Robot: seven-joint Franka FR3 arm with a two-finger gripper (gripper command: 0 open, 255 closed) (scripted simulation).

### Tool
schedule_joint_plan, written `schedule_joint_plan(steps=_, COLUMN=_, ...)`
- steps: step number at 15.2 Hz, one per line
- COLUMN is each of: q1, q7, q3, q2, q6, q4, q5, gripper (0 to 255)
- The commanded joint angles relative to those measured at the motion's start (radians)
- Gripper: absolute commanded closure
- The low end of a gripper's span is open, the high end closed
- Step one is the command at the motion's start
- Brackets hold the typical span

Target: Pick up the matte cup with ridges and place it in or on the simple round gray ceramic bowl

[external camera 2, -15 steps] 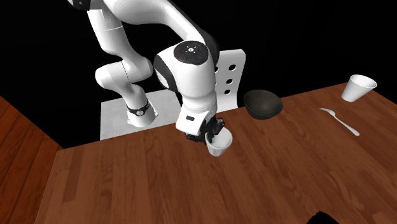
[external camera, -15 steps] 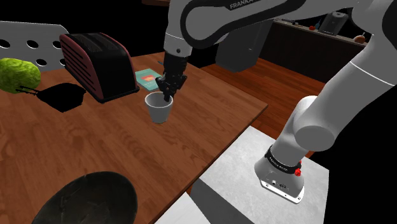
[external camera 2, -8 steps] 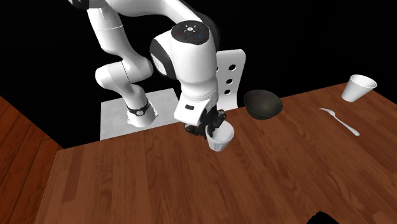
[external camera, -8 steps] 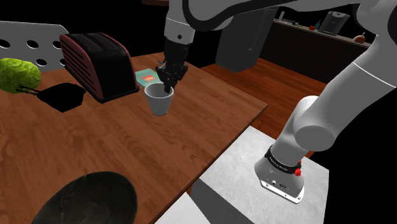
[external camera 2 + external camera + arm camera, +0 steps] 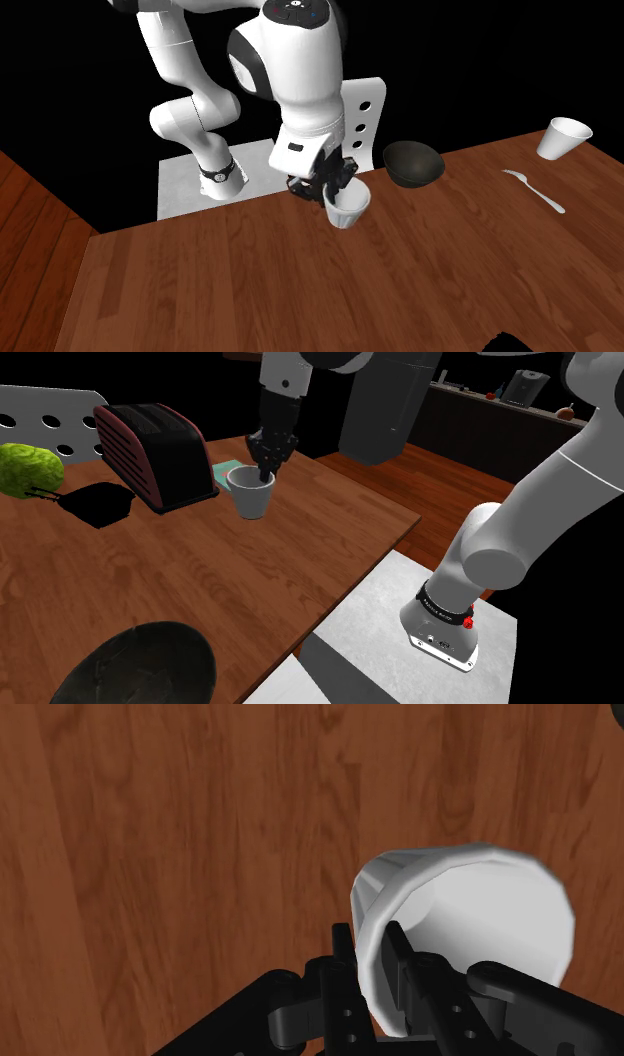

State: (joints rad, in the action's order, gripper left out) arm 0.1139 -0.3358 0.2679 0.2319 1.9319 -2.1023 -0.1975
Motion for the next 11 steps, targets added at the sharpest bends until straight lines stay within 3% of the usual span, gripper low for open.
schedule_joint_plan(steps=1, q1=0.0, q7=-0.004, q3=-0.001, q2=0.002, q6=-0.029, q4=0.027, q5=0.001, gripper=255)
schedule_joint_plan(steps=3, q1=-0.001, q7=-0.007, q3=-0.002, q2=0.004, q6=-0.049, q4=0.045, q5=0.003, gripper=255)
schedule_joint_plan(steps=11, q1=0.073, q7=-0.207, q3=0.122, q2=-0.012, q6=-0.056, q4=0.1, q5=-0.005, gripper=255)
